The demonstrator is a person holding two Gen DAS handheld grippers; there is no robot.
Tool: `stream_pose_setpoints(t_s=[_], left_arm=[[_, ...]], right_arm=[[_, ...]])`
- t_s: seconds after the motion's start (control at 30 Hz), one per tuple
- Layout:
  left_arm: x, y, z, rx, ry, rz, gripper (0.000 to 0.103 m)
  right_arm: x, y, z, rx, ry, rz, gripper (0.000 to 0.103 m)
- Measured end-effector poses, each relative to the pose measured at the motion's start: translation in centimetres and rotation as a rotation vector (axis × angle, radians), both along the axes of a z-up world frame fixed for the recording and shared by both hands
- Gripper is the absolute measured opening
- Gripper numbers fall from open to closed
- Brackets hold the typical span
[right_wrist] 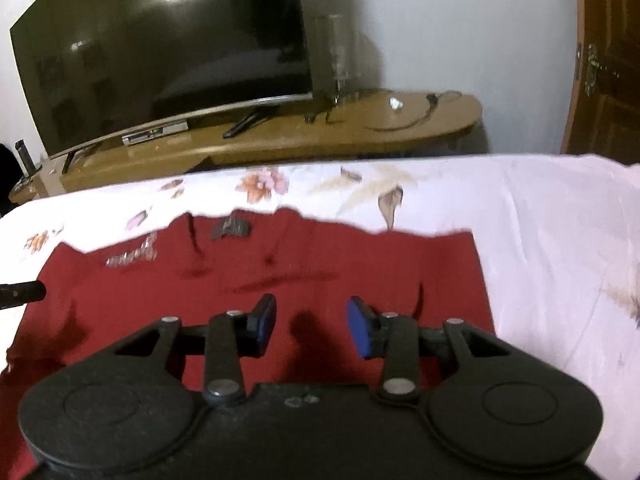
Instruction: Fold small clothes
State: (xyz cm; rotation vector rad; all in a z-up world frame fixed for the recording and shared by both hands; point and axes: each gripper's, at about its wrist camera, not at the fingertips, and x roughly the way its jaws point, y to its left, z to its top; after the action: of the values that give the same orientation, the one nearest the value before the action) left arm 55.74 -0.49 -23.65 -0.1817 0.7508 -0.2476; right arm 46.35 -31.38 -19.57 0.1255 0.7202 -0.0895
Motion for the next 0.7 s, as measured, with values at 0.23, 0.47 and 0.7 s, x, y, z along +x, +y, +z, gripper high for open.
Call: stream_pose_setpoints(t_s=[0.23,0.47,0.7], left_arm=[[4.2,0.0,-1.8,0.014,0.037,0.041,0.069],[4.4,-0.1,-2.5,0.08,-0.009,0.061,0.069],[3.6,0.4,-2.5,0.107,-0.008,0.064,0.069]], right_arm=[[2.0,-0.1,-2.5,-0.042,0.074,0.0,0.04],[4.1,-0.6,-3.1,-0.056,0.085,-0.007,0.041],[3.6,-1.0,-2.4,-0.058,0.045,-0.02,0.041]])
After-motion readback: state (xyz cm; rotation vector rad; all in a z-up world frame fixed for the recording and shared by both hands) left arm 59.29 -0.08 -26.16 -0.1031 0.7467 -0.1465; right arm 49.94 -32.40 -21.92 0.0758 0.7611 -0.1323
